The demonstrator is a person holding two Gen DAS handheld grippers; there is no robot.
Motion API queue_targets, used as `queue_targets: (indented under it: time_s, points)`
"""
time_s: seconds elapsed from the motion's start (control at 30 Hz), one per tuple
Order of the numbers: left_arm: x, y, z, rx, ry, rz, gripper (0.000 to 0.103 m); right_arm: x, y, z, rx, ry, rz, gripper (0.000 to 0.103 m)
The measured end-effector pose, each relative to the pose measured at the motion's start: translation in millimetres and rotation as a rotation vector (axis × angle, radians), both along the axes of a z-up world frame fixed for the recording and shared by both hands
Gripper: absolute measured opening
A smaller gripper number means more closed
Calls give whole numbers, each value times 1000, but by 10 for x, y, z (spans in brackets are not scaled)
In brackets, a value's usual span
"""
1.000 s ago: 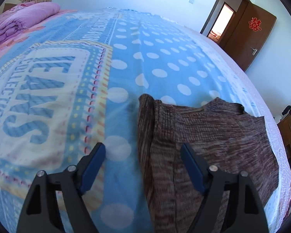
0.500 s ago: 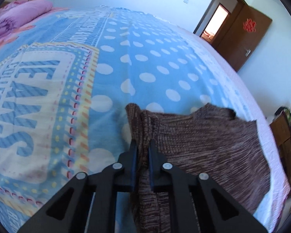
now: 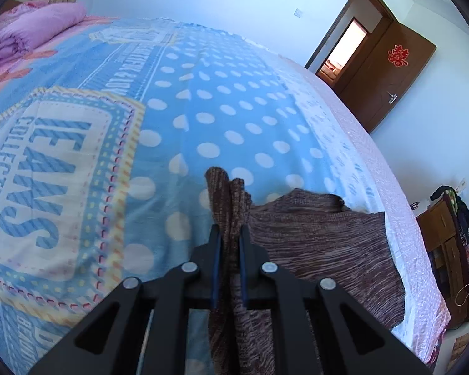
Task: Fold small clothes
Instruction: 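Grasp the side edge with both grippers and fold it over lengthwise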
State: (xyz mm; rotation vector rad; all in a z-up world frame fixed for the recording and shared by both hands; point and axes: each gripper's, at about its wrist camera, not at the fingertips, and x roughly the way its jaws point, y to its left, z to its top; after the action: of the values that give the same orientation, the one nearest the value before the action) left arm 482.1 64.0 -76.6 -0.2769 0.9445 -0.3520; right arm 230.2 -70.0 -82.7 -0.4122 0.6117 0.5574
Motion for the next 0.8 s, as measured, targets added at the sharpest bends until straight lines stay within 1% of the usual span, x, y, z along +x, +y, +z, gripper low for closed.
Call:
queue_targets:
  time_s: [0.13,0.27,0.43,0.57,0.67,0.8]
  points:
    - [-39,-128,121,3,-18,-14,10,74,-228,105,97,32,-38,4]
    - [-61,-274,253,0,-37,-24,10,99,-383,156,135,28,-68,4]
    - [-82,-515,438,-3,-65,-43,10,162,-684,217,219,48,-114,4]
    - [-92,-725,562,-10,-87,-63,10,89,-827,301,234,32,-136,4]
    - [-89,-869,604,-15,-92,-79,10,33,-973,364,262,28,-158,4]
    - [-99,-1076,667,-19,-100,-103,10,-11,-1102,428,257,17,-167,4]
